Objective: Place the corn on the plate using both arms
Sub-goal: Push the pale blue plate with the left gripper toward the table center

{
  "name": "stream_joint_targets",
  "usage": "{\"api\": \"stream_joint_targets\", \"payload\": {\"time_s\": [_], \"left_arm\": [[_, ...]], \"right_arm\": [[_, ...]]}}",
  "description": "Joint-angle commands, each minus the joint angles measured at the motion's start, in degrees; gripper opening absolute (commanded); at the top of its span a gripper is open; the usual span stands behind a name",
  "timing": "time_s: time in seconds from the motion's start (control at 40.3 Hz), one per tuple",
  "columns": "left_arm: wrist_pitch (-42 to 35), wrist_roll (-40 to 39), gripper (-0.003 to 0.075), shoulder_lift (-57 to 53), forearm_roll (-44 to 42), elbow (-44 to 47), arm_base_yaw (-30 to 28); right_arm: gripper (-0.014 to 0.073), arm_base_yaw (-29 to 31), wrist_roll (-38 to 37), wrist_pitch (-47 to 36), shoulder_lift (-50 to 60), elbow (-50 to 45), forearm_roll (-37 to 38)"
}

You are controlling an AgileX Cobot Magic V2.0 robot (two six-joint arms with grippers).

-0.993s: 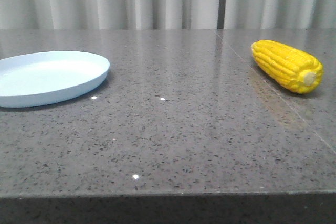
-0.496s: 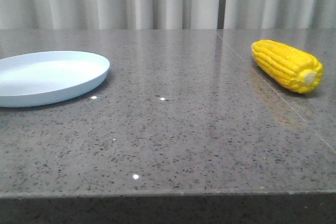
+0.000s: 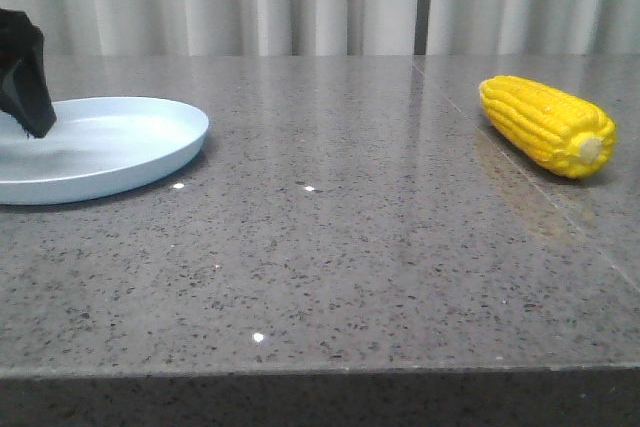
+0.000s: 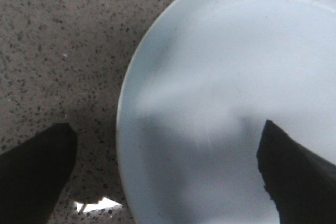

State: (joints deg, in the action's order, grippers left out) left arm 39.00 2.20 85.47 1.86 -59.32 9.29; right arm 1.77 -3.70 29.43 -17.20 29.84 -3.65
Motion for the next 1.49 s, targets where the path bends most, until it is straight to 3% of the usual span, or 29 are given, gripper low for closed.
{"api": "stream_joint_targets", "payload": {"time_s": [0.0,0.099,0.323,0.645,0.769,0.918,1.464], "left_arm": [[-1.87,-0.64,0.0669,-1.07,0.72,-1.97,0.44],[-1.87,-0.64,0.0618,-0.98,0.72,-1.97,0.44],[-0.85,-0.64,0.0304,-0.98,0.72,-1.97,0.44],[-0.73,-0.64,0.0270,-0.98,0.72,-1.97,0.44],[-0.49,-0.64,0.0172,-0.98,0.72,-1.97,0.44],[-0.41,-0.64,-0.0018,-0.98,0.72,-1.97,0.44],[-0.73,-0.64,-0.0020,-6.12,8.90,-4.47,0.44]], "right_arm": [[0.0602,-0.07,0.43,-4.74,-1.00,1.93,0.27],[0.0602,-0.07,0.43,-4.74,-1.00,1.93,0.27],[0.0602,-0.07,0.43,-4.74,-1.00,1.93,0.27],[0.0602,-0.07,0.43,-4.74,-1.00,1.93,0.27],[0.0602,-0.07,0.43,-4.74,-1.00,1.93,0.27],[0.0602,-0.07,0.43,-4.74,-1.00,1.93,0.27],[0.0602,-0.07,0.43,-4.74,-1.00,1.93,0.27]]}}
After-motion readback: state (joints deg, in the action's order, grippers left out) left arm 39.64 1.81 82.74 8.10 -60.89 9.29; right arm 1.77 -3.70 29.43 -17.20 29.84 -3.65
